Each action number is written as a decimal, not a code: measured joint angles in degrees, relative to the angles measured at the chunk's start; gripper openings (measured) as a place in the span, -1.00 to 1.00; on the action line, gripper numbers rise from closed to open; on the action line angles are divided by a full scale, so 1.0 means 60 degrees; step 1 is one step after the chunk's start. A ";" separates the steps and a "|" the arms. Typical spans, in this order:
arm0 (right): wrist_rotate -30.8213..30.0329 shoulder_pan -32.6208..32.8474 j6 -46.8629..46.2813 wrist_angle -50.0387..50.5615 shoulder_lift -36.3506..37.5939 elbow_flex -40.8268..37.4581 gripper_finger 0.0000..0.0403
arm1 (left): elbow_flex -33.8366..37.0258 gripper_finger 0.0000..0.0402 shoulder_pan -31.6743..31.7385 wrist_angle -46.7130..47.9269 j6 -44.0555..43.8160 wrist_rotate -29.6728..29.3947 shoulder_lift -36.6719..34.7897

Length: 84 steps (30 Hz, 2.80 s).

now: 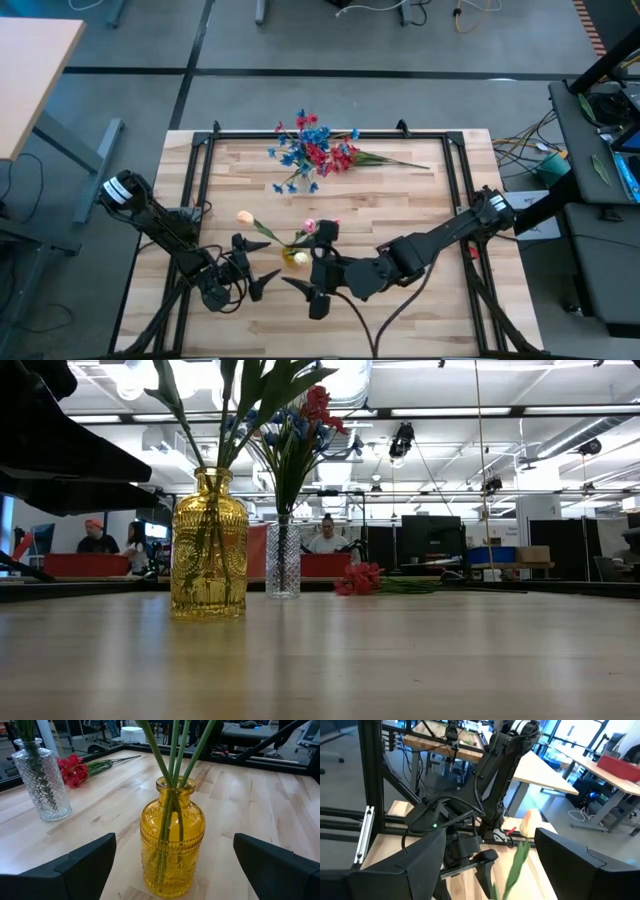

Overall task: Sort flowers into vase by color
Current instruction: Put the red flowers into the transparent vase

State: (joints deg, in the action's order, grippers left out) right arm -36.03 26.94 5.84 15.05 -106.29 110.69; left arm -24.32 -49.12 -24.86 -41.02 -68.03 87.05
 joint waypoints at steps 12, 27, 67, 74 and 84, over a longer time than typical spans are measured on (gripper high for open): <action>-0.0789 -0.0060 -0.0795 0.4687 0.0020 0.3206 0.44 | -0.0512 0.92 -0.0029 0.0110 -0.0617 0.2172 -0.0213; -0.1057 -0.2526 -0.4611 1.1157 0.0887 0.3842 0.37 | -0.3730 0.92 -0.0445 0.8478 -0.5263 0.5730 -0.1283; 0.6339 -1.1427 -0.1143 0.4400 0.2843 -0.7496 0.34 | -0.6230 0.77 -0.0799 1.2709 0.1526 -0.0599 -0.6160; 0.4908 -1.1603 0.0259 0.4106 0.0829 -0.6909 0.51 | -0.6149 0.77 0.0412 1.2724 0.3170 -0.0461 -0.6778; 0.6384 -1.2122 0.0792 0.4113 -0.0040 -0.6789 0.35 | -0.6149 0.77 0.1024 1.0281 0.5619 0.0812 -0.7133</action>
State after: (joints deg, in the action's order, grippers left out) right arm 2.27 -45.79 10.59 39.72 -106.53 69.96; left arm -61.21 -42.98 36.83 -7.30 -63.16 44.25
